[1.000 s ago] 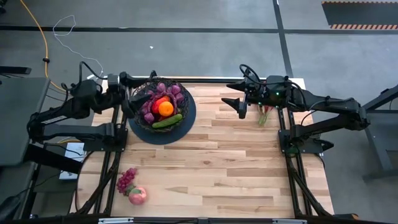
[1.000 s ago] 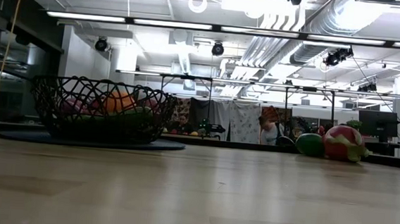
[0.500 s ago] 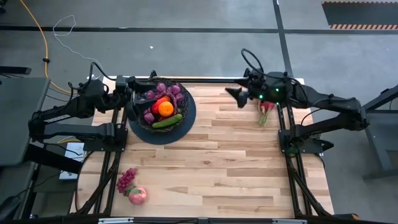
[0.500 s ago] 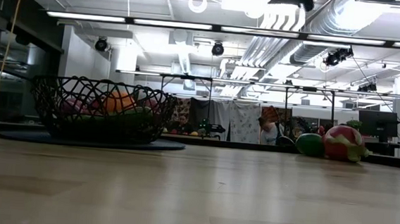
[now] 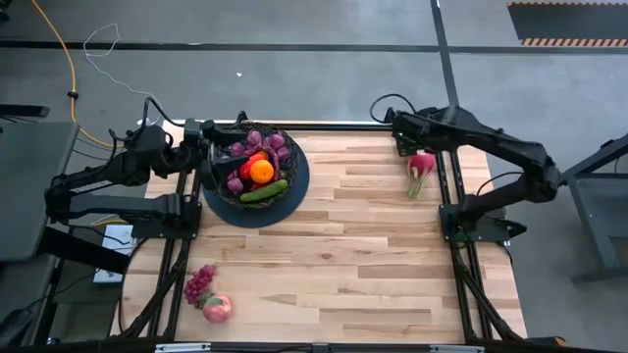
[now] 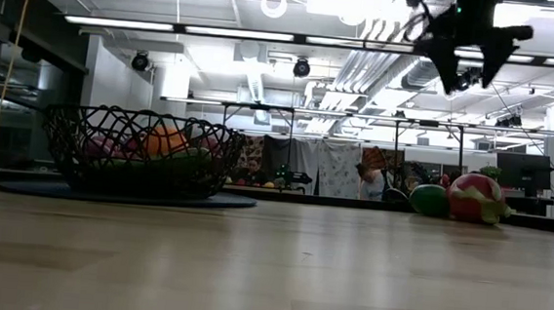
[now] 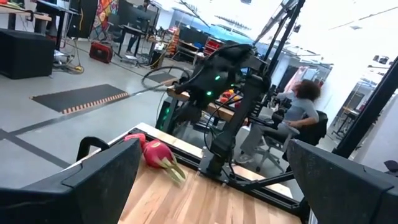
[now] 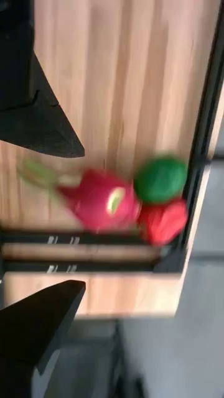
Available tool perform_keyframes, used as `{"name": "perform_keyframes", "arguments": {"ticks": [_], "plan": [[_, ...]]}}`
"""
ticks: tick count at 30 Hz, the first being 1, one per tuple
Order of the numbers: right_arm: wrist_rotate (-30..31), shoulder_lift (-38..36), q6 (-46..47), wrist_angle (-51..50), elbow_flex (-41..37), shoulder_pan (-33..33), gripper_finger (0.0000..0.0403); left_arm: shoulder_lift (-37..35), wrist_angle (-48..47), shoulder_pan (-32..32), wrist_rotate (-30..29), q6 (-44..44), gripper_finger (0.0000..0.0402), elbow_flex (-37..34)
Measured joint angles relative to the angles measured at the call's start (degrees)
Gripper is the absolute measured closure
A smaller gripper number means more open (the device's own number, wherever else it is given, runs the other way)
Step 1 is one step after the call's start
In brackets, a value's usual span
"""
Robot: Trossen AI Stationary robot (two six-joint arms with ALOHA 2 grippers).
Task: Build produce basket
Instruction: Put the pink dragon fruit into the black wire basket
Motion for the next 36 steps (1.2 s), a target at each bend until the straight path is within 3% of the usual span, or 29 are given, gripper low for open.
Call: {"name": "perform_keyframes", "arguments": {"ticks": [6, 11, 16, 23, 36], "plan": [[-0.2, 1.6, -0.6, 5.5, -4.2, -3.1, 0.0073, 0.0, 0.0, 0.0, -1.4, 1.9, 0.0011, 0.0], [-4.0, -0.9, 2.5, 8.8, -15.9, -5.7, 0.0073, 0.0, 0.0, 0.0, -1.4, 2.0, 0.0011, 0.0], [-8.7, -5.6, 6.2, 19.8, -26.4, -8.2, 0.0073, 0.0, 0.0, 0.0, -1.8, 2.0, 0.0011, 0.0], [-3.2, -5.4, 8.4, 27.9, -32.2, -11.5, 0.0073, 0.0, 0.0, 0.0, -2.0, 4.1, 0.0011, 0.0], [-3.0, -5.7, 12.4, 48.4, -45.3, -16.9, 0.0073, 0.0, 0.0, 0.0, -3.9, 6.1, 0.0011, 0.0]]}}
